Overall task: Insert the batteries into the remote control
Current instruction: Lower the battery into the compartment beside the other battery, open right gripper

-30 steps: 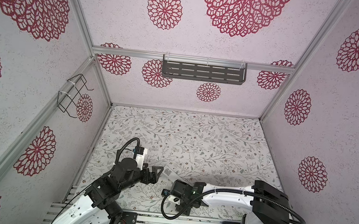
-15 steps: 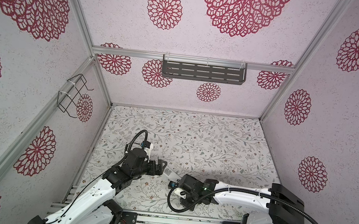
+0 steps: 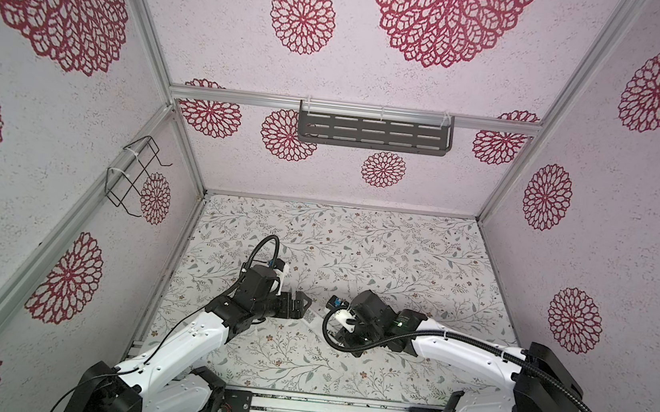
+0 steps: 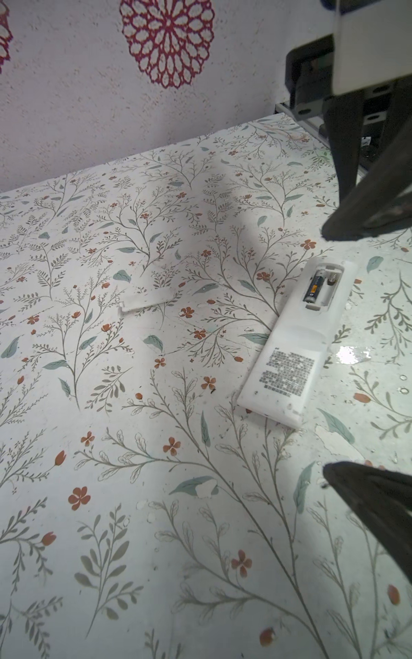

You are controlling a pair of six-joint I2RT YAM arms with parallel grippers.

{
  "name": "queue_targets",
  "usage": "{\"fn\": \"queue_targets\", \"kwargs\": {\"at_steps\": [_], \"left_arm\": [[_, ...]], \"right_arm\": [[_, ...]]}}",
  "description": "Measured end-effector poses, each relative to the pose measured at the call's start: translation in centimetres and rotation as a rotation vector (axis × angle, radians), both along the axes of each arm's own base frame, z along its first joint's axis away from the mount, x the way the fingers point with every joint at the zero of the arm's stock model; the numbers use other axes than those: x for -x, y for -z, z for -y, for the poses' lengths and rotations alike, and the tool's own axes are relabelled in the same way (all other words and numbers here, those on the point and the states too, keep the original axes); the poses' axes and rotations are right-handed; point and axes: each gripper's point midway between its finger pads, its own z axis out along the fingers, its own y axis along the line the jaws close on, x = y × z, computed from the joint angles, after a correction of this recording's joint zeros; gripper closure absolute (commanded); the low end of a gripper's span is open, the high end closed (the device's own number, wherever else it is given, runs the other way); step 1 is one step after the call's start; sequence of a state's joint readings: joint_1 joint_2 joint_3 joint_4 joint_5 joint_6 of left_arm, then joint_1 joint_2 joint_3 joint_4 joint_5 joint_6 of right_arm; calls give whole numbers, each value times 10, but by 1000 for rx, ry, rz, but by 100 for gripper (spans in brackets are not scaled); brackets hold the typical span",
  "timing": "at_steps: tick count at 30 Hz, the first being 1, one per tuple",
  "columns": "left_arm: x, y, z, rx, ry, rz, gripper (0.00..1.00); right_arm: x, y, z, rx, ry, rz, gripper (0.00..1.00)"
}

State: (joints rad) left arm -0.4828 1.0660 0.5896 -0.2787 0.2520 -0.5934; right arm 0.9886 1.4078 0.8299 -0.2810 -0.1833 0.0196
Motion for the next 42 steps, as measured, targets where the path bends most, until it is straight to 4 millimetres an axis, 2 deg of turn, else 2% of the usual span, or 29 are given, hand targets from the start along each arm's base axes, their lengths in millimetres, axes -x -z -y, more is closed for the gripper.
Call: {"fn": "queue_targets", "kwargs": {"at_steps": [8, 18, 27, 42], "left_arm": [[-4, 2, 2, 14, 9, -20, 1], [-4, 4, 4, 34, 22, -42, 1], [-3, 5, 8, 49, 41, -54, 1], [-3, 7, 12, 62, 52, -65, 1]], "right_arm": [[-12, 19, -12, 2, 8, -18, 88], [-26, 16, -24, -69, 35, -1, 88], [-15, 41, -12, -64, 53, -34, 88], [-16, 44, -14, -121, 55, -2, 88]]}}
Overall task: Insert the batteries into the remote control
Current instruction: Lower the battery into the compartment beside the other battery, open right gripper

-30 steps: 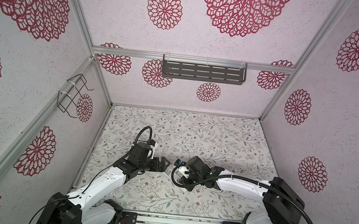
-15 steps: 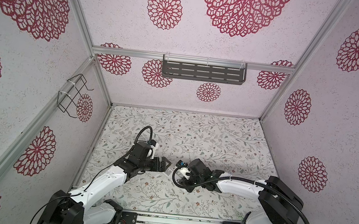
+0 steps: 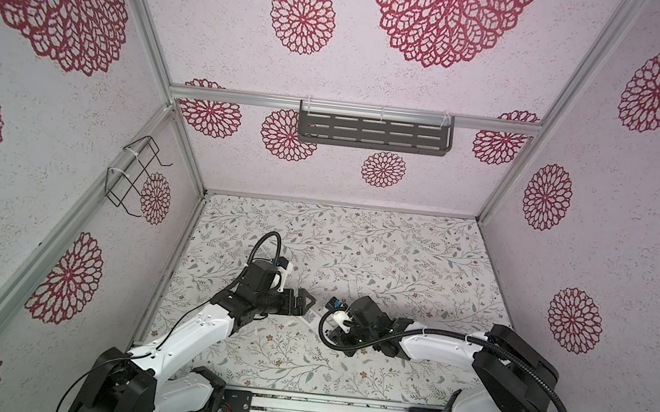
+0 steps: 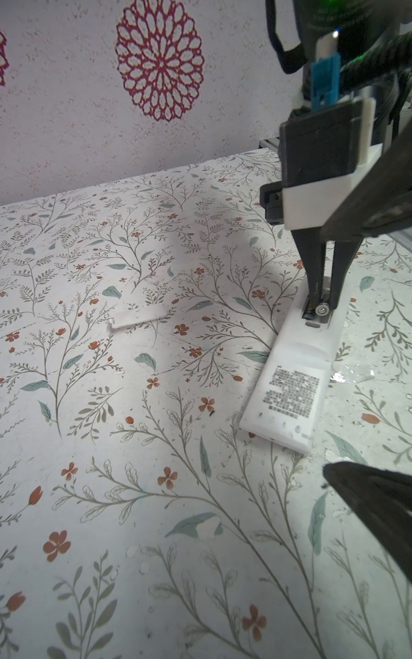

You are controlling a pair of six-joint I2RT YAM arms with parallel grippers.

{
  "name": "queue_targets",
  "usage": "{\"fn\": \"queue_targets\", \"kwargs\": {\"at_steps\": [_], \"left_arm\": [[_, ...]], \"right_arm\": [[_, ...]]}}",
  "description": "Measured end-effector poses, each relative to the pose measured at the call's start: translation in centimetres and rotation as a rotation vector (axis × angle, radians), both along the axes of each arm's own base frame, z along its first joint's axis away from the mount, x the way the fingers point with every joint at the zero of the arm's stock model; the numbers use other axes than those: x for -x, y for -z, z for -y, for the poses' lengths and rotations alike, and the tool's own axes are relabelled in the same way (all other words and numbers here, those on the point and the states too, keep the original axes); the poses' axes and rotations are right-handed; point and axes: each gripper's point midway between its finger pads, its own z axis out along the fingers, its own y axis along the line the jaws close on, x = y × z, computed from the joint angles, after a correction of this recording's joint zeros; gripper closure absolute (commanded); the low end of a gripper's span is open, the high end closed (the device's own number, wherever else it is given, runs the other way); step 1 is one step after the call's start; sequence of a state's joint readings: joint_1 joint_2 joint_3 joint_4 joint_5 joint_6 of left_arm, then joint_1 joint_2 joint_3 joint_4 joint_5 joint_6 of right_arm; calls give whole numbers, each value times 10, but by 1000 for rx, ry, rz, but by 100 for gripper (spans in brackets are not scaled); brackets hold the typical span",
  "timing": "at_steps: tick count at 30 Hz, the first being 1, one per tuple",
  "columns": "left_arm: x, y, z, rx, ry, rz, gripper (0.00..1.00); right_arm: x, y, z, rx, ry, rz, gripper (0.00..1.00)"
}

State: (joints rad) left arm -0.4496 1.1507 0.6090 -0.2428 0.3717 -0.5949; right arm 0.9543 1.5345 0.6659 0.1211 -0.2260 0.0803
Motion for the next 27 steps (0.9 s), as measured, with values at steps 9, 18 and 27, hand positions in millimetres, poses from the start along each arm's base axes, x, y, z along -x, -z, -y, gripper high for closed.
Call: {"fn": "queue_targets", "kwargs": {"at_steps": [9, 18, 27], "left_arm": [[1, 3, 1, -2, 4, -12, 1], [1, 3, 1, -1, 5, -14, 1], [0, 3, 1, 0, 5, -14, 1]], "right_arm": [[1, 0, -2, -11, -6, 9, 84], [4, -1, 0, -12, -9, 11, 81], [5, -17, 0, -42, 11, 19, 60]]}}
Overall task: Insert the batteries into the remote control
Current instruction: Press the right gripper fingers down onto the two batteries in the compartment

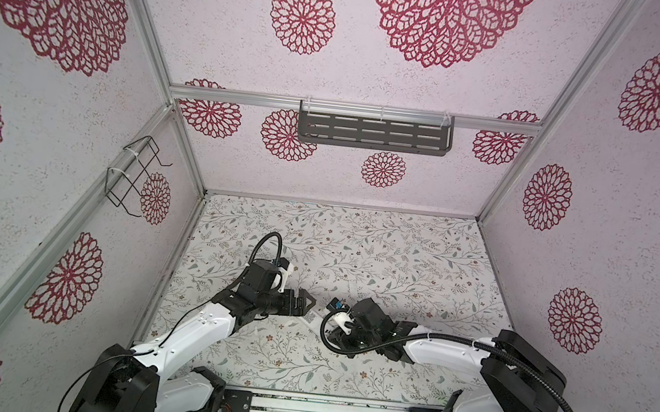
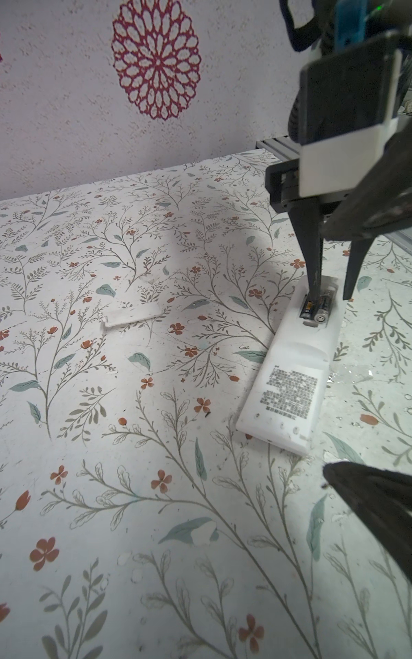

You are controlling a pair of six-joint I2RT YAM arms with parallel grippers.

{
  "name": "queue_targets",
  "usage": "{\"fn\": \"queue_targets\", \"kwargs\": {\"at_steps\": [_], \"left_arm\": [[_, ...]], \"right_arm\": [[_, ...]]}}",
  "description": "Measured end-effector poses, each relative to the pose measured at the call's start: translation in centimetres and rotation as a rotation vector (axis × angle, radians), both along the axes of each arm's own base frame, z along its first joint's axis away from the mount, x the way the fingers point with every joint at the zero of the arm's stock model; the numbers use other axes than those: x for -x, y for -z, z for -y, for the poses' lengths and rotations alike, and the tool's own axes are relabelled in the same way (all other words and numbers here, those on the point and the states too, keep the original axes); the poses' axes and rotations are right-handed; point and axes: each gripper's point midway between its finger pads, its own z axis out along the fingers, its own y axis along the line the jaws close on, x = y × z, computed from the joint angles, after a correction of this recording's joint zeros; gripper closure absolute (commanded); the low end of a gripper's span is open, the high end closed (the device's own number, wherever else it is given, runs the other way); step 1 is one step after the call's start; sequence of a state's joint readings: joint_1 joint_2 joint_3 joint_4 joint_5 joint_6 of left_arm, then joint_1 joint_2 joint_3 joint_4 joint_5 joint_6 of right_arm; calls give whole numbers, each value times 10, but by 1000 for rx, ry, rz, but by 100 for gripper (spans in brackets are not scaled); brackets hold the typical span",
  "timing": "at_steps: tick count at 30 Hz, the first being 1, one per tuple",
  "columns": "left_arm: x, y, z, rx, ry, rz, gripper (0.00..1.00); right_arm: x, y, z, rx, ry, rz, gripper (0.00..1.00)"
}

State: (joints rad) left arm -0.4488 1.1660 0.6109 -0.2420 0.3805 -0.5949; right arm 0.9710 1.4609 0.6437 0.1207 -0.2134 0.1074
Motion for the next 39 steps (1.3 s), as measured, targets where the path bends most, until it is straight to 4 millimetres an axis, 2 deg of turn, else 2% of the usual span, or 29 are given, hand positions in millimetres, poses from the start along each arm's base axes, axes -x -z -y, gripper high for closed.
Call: {"fn": "queue_targets", "kwargs": {"at_steps": [4, 6, 12, 15, 19, 22, 26, 33, 39], "left_arm": [[-4, 1, 3, 6, 6, -1, 1], [-5, 3, 5, 9, 11, -10, 1], [-11, 18, 14, 28, 23, -44, 1], [-14, 29, 16, 21, 25, -66, 1], [-21, 39, 20, 17, 26, -81, 1], [-25, 45, 21, 19, 25, -83, 1], [-27, 49, 22, 20, 25, -90, 1], [-31, 54, 24, 25, 26, -90, 1], [-32, 53, 25, 39, 30, -89, 1]], "right_arm": [[-5, -19, 6, -33, 90, -6, 42], [-7, -25, 14, -34, 161, -28, 40], [-4, -39, 34, -87, 367, -159, 24], [2, -30, 44, -71, 469, -264, 21], [14, -2, 59, 36, 598, -416, 17], [21, 9, 64, 81, 663, -492, 3], [24, 8, 64, 75, 706, -550, 1], [25, 13, 44, 30, 732, -654, 1], [22, 10, 39, -3, 772, -681, 1]]}}
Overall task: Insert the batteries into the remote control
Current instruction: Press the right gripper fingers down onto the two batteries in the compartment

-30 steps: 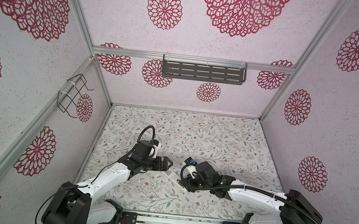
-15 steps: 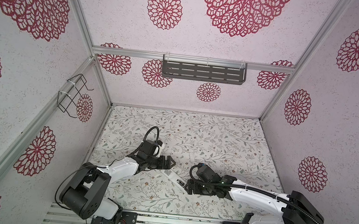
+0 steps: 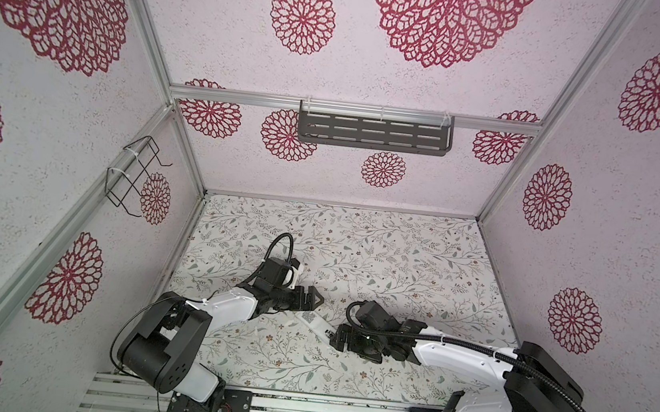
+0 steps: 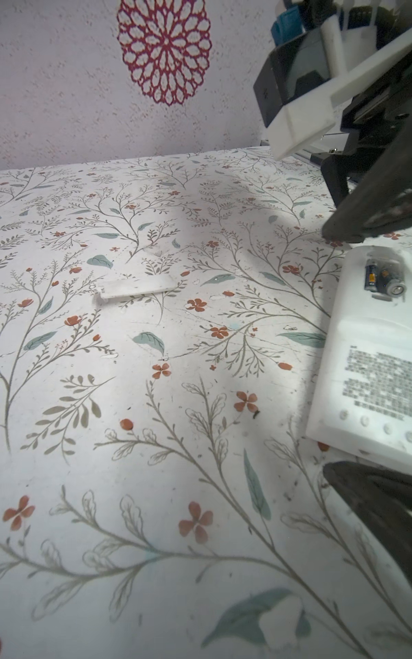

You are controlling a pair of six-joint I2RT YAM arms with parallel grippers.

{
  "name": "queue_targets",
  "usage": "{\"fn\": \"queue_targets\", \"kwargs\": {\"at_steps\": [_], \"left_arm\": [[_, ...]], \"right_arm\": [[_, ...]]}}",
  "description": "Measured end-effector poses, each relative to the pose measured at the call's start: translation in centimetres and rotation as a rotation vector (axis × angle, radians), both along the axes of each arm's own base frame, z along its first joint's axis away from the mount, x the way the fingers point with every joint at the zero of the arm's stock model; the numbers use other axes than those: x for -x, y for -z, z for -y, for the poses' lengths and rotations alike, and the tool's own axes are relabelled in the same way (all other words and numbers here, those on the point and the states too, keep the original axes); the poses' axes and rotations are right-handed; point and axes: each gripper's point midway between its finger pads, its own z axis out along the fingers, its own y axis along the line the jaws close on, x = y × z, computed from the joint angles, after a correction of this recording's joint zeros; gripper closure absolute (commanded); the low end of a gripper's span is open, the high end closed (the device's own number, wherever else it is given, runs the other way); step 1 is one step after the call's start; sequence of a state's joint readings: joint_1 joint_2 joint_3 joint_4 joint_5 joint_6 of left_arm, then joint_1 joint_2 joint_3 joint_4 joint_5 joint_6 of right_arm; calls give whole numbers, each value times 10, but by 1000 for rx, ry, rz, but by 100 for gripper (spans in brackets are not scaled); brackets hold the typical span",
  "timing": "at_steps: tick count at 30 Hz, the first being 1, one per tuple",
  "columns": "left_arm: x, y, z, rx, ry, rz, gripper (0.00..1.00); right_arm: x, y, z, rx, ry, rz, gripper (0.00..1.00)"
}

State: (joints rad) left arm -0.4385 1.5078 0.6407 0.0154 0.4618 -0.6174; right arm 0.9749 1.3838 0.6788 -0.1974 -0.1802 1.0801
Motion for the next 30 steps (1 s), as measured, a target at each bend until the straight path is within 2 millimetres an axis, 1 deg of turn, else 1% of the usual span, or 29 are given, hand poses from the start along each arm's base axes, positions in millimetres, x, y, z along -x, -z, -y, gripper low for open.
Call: {"fn": "queue_targets", "kwargs": {"at_steps": [6, 9, 12, 17, 23, 30], "left_arm": [[1, 1, 0, 10, -3, -1, 1], [4, 4, -1, 12, -4, -10, 1], [7, 6, 0, 19, -1, -23, 1], [11, 9, 0, 28, -1, -34, 1], [13, 10, 1, 43, 0, -36, 1], [14, 10, 3, 52, 5, -36, 2]], "right_arm": [[-3, -2, -6, -30, 30, -7, 1], [-5, 1, -10, -37, 34, -12, 1], [-5, 6, -10, -28, 39, -19, 1], [-9, 6, -9, -24, 68, -15, 2], [-19, 7, -12, -10, 111, 0, 4], [-30, 8, -18, 0, 150, 14, 9]]}}
